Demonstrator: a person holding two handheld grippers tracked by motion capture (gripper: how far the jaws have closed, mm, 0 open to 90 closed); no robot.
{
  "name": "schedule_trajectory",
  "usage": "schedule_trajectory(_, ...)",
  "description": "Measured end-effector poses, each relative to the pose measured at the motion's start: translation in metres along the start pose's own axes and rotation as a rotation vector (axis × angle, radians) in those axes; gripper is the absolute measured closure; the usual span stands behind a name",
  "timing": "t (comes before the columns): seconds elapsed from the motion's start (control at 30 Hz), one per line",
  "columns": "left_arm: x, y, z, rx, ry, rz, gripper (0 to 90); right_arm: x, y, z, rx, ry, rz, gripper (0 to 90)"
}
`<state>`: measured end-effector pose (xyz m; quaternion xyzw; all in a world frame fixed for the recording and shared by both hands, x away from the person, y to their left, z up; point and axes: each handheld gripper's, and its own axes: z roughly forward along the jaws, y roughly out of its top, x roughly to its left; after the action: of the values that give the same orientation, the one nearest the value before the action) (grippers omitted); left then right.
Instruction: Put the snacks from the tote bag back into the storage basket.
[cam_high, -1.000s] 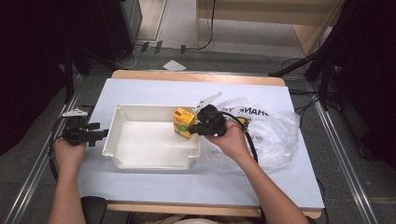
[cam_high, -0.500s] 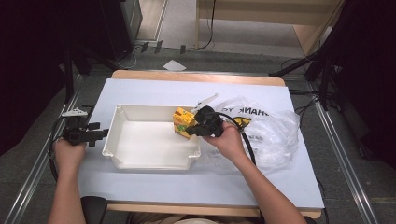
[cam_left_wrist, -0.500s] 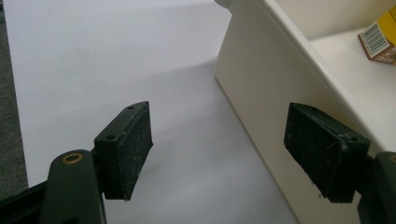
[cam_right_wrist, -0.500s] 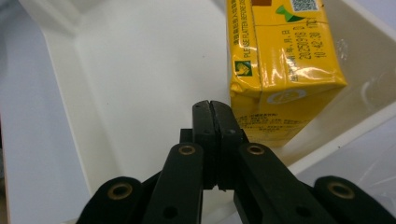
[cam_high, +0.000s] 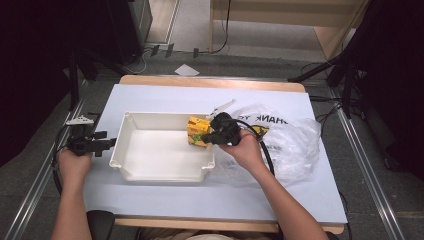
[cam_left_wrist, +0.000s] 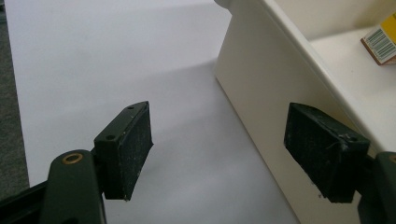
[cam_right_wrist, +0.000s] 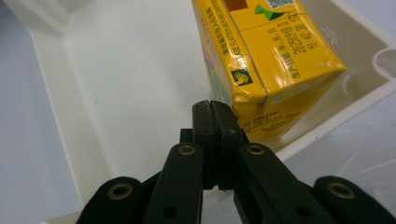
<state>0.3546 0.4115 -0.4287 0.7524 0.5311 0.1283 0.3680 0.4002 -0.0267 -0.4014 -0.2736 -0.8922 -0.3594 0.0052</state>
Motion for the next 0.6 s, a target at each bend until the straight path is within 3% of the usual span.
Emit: schedule_trajectory(0.6,0.0032,-0.0002,-0.0023,-0.016,-0.002,-0.014,24.6,-0.0067,-0.0018,-0.0079,-0.019,-0.014,0.013,90.0)
